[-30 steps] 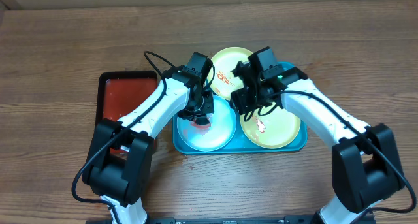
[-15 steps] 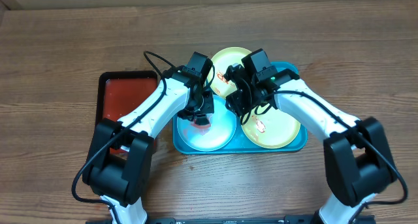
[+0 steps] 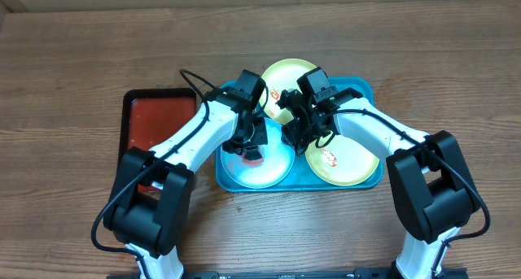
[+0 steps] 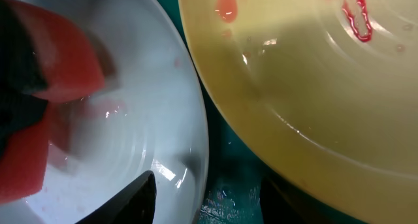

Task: Clean dirty plates on tray and stack at the side
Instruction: 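Scrub the white plate with the left-held sponge while the right gripper holds it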

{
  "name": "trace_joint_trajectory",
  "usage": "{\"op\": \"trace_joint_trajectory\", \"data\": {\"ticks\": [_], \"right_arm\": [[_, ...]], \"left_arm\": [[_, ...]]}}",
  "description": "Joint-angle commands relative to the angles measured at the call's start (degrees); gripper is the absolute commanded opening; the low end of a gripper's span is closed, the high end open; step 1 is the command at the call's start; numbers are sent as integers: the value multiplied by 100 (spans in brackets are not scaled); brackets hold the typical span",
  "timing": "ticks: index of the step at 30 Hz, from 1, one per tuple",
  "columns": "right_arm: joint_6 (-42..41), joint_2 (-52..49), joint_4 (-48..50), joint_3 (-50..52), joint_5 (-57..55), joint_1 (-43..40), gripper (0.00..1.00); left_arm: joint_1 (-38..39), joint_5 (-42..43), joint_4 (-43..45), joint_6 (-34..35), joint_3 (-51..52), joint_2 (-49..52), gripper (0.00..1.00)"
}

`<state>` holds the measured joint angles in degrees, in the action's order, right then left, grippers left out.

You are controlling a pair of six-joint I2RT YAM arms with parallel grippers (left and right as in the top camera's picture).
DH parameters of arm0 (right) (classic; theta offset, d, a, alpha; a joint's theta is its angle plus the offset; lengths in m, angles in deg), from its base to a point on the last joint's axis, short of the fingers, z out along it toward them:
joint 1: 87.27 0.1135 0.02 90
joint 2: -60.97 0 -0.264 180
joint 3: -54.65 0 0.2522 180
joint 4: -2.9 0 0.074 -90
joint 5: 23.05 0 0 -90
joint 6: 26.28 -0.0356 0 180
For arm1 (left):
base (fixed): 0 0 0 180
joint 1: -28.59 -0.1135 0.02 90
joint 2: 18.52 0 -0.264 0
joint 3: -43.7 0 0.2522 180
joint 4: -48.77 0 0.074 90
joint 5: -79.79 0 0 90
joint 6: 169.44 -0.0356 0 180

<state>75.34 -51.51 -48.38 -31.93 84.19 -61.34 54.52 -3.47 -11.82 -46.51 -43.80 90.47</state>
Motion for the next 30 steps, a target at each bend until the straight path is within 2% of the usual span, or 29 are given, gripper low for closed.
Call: {"op": "trace_joint_trajectory", "data": {"ticks": [1,2,6,12,14,18,19,23,29,30], "right_arm": [[22,-85,70,-116,79,26,53],[22,-111,85,-116,79,26,52],[-166,-238,85,-116,37,26,35],[-437,-240,129,-118,13,26,23],[-437,-240,129,-118,15,24,20],[-437,-240,129,-118,15,20,20],[-439,-240,129,-118,17,20,20],[-481,-240,129,-118,17,20,20],[-481,-240,131,-118,17,20,20],[-481,-243,131,-118,17,20,20]], "left_arm": [[120,72,94,83,26,-52,4],[151,72,116,70,31,-52,4],[280,50,142,74,52,-52,6],[302,0,195,74,120,-52,8],[302,-85,299,98,245,-52,23],[297,-92,404,90,350,-52,40],[297,-111,404,90,350,-52,40],[295,-118,417,66,350,-52,34],[291,-125,402,26,350,-52,11],[286,-136,398,26,350,-52,10]]}}
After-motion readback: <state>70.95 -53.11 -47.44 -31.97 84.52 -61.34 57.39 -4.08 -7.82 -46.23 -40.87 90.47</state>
